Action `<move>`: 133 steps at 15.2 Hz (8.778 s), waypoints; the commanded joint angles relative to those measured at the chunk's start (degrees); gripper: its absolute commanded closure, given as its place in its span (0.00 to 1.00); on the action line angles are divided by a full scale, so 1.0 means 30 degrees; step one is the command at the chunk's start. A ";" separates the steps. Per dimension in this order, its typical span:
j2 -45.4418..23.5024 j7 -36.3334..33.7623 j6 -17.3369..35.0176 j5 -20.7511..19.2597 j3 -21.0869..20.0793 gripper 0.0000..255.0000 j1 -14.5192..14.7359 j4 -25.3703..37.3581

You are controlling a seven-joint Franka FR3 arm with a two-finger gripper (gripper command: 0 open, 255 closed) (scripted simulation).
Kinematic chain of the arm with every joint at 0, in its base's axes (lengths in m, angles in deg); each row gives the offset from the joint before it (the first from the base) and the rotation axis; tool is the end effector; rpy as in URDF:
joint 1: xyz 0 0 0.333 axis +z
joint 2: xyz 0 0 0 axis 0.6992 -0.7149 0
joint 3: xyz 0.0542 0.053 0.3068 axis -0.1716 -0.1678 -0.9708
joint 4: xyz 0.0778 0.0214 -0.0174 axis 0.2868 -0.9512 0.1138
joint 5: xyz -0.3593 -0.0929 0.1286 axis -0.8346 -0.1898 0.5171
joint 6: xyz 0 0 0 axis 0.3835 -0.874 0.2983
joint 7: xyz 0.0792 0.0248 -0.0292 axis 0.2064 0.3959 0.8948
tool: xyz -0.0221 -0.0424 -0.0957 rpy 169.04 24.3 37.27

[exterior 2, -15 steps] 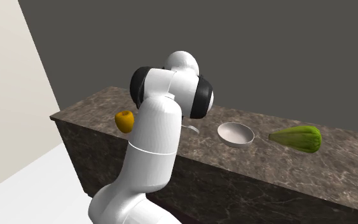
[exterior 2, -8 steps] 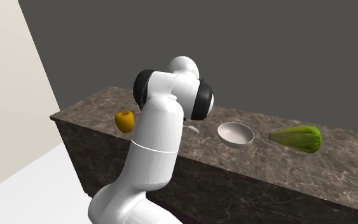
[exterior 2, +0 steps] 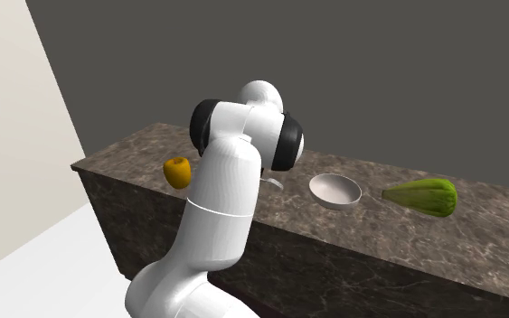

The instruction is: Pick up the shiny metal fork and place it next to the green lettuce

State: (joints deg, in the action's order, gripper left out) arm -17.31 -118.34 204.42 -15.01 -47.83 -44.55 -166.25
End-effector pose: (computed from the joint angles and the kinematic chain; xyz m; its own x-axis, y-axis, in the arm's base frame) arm 0.6518 0.1986 0.3097 0.1491 -0.9781 -0.1452 -0.9888 -0.1490 -0.0116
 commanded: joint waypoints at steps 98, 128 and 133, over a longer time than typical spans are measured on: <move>0.5168 1.4907 -0.6879 0.2792 0.4733 1.00 -0.9980 0.0195; 0.3052 1.5426 -0.1642 0.2848 0.4745 1.00 -0.9898 -0.2954; 0.3054 1.5426 -0.1642 0.2848 0.4745 0.00 -0.9898 -0.2956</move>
State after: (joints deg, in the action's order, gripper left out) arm -8.15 -72.07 199.49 -6.46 -33.60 -74.24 -175.12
